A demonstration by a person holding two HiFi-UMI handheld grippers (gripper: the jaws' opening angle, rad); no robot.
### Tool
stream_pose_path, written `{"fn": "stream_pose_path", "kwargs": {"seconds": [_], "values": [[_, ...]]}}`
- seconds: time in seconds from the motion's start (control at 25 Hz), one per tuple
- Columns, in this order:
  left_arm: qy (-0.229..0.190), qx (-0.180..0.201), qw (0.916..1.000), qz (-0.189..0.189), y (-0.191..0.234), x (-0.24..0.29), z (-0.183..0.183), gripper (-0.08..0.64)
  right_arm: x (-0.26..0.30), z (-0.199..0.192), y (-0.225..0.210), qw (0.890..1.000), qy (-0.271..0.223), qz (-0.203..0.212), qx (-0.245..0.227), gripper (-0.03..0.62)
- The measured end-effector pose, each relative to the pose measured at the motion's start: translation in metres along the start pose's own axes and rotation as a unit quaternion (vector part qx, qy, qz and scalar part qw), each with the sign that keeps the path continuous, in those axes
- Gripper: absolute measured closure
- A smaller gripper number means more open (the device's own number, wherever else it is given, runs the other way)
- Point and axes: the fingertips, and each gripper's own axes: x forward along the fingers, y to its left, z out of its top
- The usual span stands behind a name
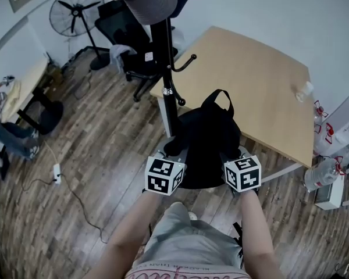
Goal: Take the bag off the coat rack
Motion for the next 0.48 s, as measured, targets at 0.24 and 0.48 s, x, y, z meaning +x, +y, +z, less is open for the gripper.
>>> {"fn": "stream_pose_path", "kwargs": {"seconds": [0.24, 0.48], "values": [[-0.031, 0.024, 0.9989, -0.026, -0.018, 0.004, 0.032, 0.488, -0.027, 0.022, -0.014, 0.998, -0.033, -0.044, -0.020, 0.554], [-0.066, 0.040, 0.9960, -0.045, -0.028, 0.009, 0.066, 0.486, -0.050, 0.050, -0.026, 0.994, -0.066, -0.082, -0.027, 0.555]]}}
